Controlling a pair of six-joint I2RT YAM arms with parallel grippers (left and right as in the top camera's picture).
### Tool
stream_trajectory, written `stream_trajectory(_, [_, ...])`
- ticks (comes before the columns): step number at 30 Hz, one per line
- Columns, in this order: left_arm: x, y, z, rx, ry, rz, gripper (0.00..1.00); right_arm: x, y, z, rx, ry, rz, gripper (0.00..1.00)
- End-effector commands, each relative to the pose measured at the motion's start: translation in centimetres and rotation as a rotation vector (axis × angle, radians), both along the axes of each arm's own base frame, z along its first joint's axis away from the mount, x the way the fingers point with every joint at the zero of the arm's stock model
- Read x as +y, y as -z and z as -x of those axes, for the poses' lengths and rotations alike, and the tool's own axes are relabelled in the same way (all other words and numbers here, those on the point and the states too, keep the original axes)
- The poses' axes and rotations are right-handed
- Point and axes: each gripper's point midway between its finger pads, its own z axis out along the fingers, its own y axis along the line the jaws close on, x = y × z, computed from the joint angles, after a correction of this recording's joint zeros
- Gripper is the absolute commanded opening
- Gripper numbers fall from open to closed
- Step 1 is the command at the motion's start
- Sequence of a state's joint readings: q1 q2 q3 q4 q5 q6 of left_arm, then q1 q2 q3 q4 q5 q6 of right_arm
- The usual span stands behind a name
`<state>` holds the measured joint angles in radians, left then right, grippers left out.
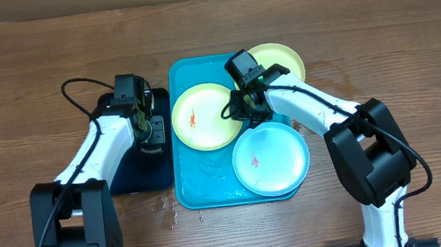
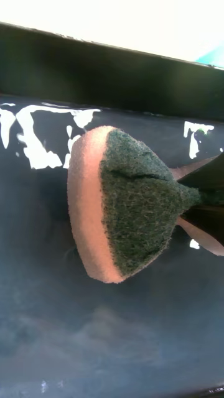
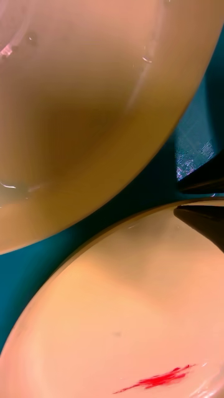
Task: Clean dirty plates on tray and stack at the side
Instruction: 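Lower the left gripper and grasp the green-and-pink sponge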
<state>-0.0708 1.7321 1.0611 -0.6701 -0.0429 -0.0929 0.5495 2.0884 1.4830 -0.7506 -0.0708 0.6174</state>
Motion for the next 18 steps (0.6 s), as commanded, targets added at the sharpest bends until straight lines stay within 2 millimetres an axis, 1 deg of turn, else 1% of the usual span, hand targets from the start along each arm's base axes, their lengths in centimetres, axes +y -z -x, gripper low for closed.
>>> stream_trajectory(1, [-0.3,0.7,0.4,0.008,0.029,0.01,0.21,0.1,-0.5,-0.7,-0.022,0.007,-0.002,0.1])
stream_trajectory(2, [-0.3,0.7,0.4,0.009,0.029,0.01,0.31,0.1,-0.5,-0.7,-0.022,0.007,-0.002,0.1])
stream_trajectory(3, [-0.3,0.7,0.4,0.01,0.029,0.01,0.37,0.1,-0.5,-0.7,-0.022,0.007,-0.002,0.1])
stream_trajectory(8, [-0.3,0.8,0.5,0.016,0.029,0.01,0.36,0.1,-0.5,-0.7,-0.022,0.007,-0.002,0.11])
stream_trajectory(12, [0.0,0.8,0.1,-0.004,0.026,-0.007,0.38,0.1,-0.5,-0.7,-0.022,0.007,-0.002,0.11])
stream_trajectory(15, [0.4,0.6,-0.4,-0.025,0.02,-0.024,0.33,0.1,-0.5,-0.7,-0.022,0.007,-0.002,0.11])
stream_trajectory(18, [0.4,0.6,-0.5,-0.028,0.015,-0.013,0.33,0.1,-0.5,-0.7,-0.022,0.007,-0.002,0.11])
